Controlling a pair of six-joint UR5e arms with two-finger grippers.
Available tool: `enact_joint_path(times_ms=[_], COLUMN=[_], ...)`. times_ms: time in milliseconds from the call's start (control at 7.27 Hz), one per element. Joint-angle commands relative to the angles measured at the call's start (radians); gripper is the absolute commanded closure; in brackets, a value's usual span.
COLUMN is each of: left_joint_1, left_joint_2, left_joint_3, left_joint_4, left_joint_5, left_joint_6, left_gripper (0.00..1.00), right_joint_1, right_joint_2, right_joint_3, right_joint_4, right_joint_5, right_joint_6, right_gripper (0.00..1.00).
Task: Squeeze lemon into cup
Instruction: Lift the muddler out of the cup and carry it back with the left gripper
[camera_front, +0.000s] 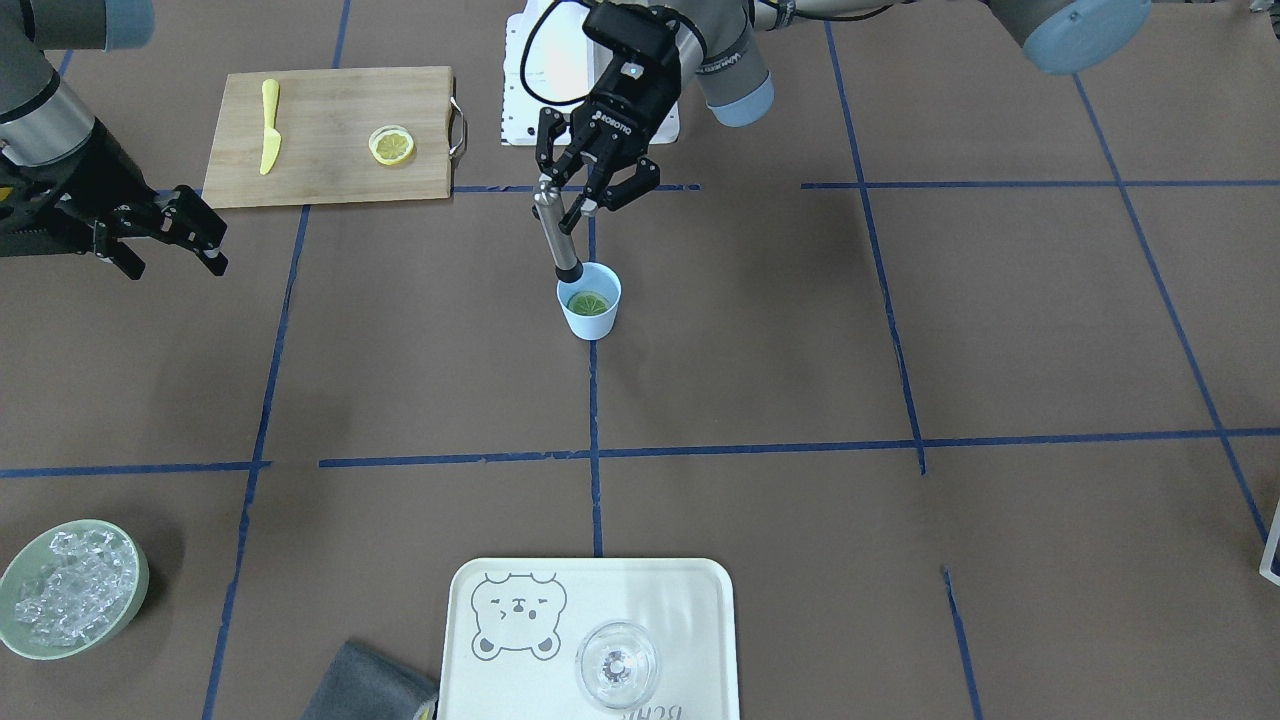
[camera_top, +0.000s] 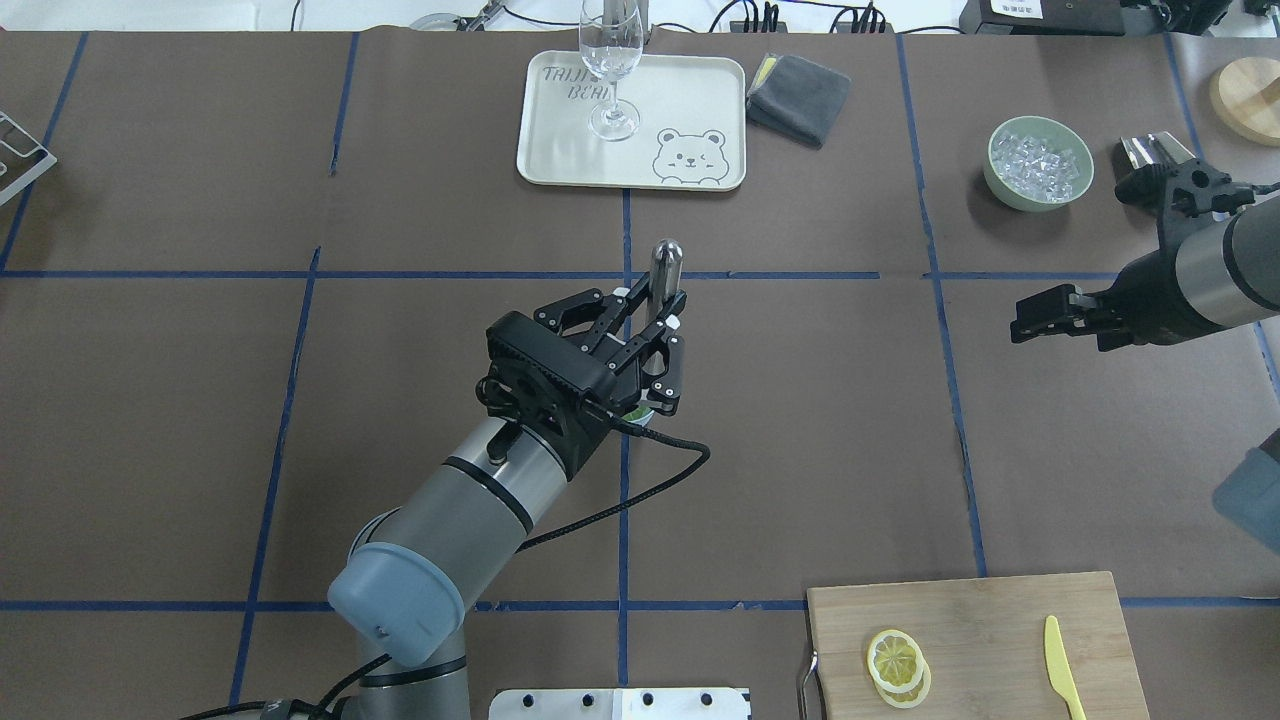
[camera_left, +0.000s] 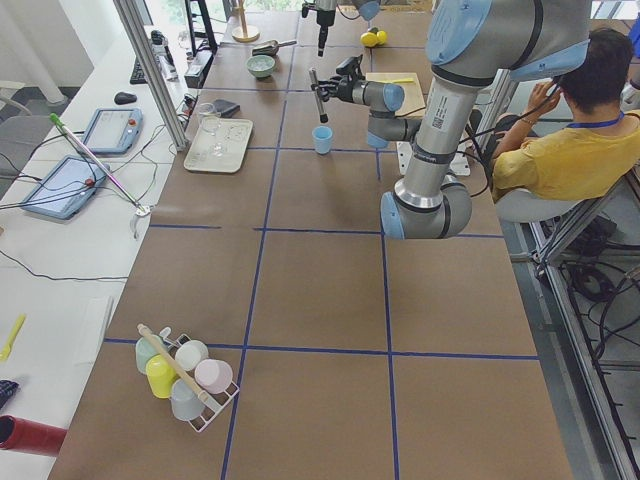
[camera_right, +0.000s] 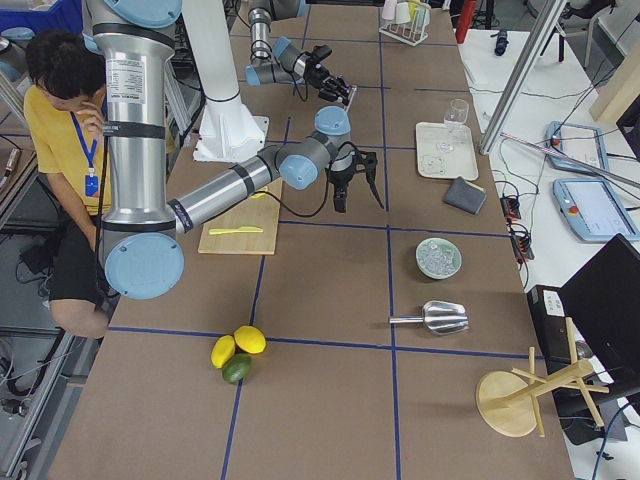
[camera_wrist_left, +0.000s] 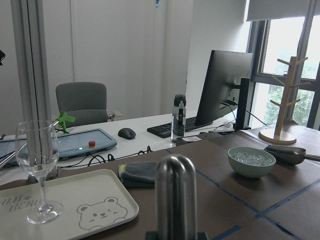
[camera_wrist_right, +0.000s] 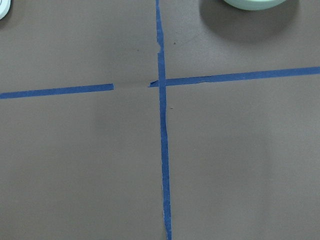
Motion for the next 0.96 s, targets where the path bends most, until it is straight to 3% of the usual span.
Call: enact_joint_path(times_ms=[0, 138, 412, 550, 825], left_joint_1=[-0.041, -0.075, -0.162, -0.218, -0.340], left_joint_2=[-0.016, -0.016, 0.010, 0.019, 0.053], left_joint_3=[-0.048, -0.052, -0.054, -0.054, -0.054], left_joint_4=[0.046, 0.188, 0.308, 0.436, 0.692], left_joint_5=[-0.002, -0.011, -0.018, -0.067, -0.278], left_joint_6=[0.005, 0.002, -0.001, -0.003, 0.013], left_gripper=[1.00, 1.00, 1.00, 1.00, 1.00], right_joint_1=[0.009, 0.009, 0.010, 0.011, 0.011], right_joint_2=[-0.006, -0.011, -0.012, -0.014, -0.014], right_joint_3=[0.000, -0.003, -0.005, -0.005, 0.000], right_joint_4=[-0.001, -0.001, -0.001, -0.001, -0.001], right_joint_5=[0.005, 0.005, 0.021, 0.031, 0.050], right_joint_6=[-0.001, -0.001, 0.001, 0.002, 0.004], right_gripper=[0.00, 0.00, 0.00, 0.00, 0.00])
